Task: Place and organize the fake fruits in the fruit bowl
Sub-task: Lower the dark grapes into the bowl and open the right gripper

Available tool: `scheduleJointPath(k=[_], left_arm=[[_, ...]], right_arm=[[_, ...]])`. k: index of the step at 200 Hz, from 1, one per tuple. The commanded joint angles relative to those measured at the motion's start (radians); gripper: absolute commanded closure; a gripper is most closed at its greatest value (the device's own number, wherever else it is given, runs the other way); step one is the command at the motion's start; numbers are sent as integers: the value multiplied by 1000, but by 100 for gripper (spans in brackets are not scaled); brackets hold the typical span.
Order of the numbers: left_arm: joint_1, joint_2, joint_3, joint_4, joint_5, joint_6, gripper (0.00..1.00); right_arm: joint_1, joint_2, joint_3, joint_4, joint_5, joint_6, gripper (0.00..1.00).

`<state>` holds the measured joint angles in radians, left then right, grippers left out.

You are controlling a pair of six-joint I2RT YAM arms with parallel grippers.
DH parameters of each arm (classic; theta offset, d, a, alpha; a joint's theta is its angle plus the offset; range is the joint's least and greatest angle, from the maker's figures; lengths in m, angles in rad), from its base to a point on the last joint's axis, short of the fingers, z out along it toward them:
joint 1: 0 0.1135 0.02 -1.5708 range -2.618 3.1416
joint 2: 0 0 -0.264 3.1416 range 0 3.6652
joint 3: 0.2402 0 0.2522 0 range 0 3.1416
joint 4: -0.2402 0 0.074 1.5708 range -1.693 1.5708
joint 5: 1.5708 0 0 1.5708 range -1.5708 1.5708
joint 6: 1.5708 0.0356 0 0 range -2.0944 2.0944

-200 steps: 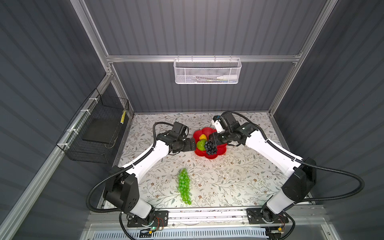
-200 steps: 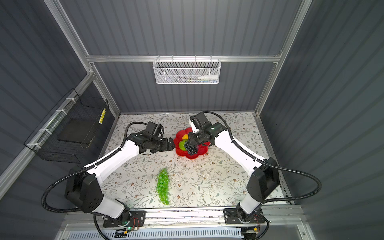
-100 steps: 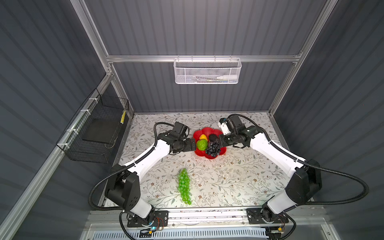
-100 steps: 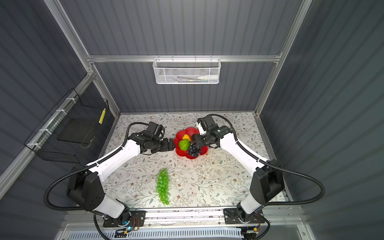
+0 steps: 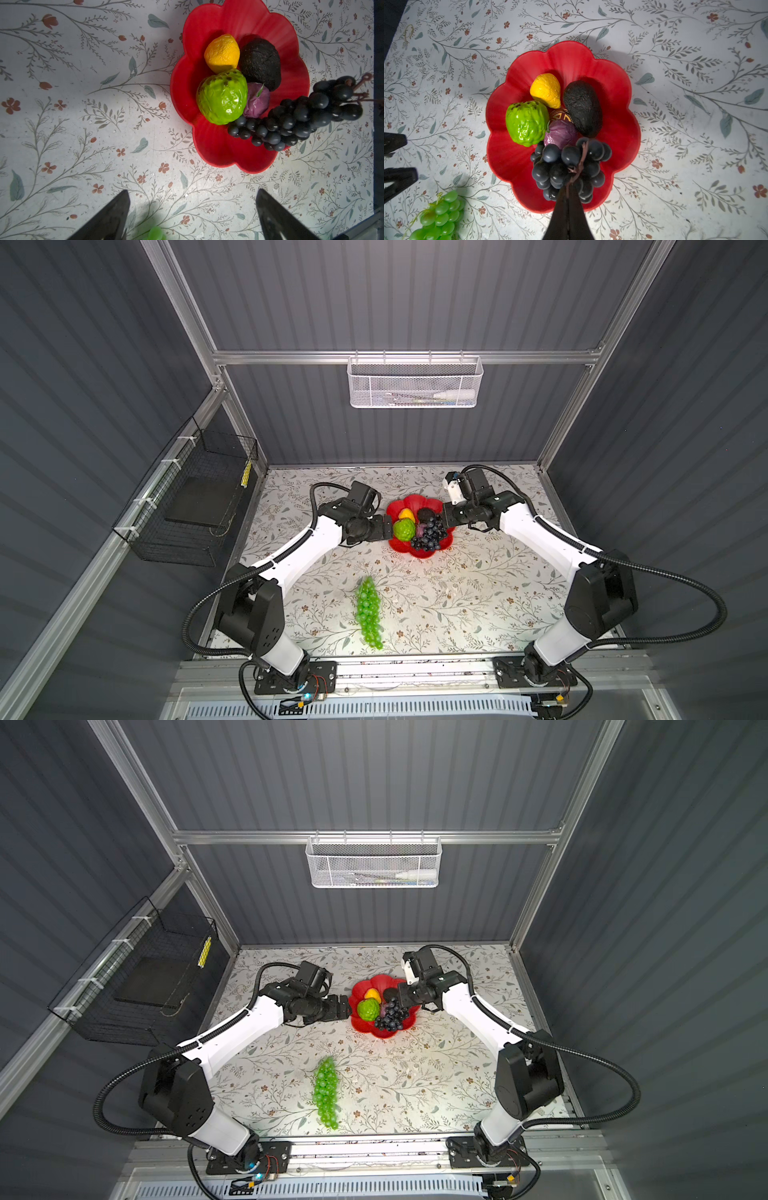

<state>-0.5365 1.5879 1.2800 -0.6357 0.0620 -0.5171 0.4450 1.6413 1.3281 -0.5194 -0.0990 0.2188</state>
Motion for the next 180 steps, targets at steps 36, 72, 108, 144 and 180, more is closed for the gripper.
scheduleJointPath(k=[36, 72, 108, 144, 180], left_arm=[[5, 34, 55, -46, -1, 12, 5], [5, 24, 52, -49, -2, 13, 5], [6, 5, 46, -48, -14, 12, 5], [4, 1, 35, -58, -10, 11, 5], [4, -55, -79, -20, 31, -66, 7]], right_arm=[[-44, 64, -11, 78, -29, -28, 100], [-52, 104, -14, 107, -34, -36, 100], [-60, 138, -10, 125, -22, -45, 100], [-66, 178, 15, 125, -36, -52, 100], [-67, 203, 36, 155, -42, -62, 100]])
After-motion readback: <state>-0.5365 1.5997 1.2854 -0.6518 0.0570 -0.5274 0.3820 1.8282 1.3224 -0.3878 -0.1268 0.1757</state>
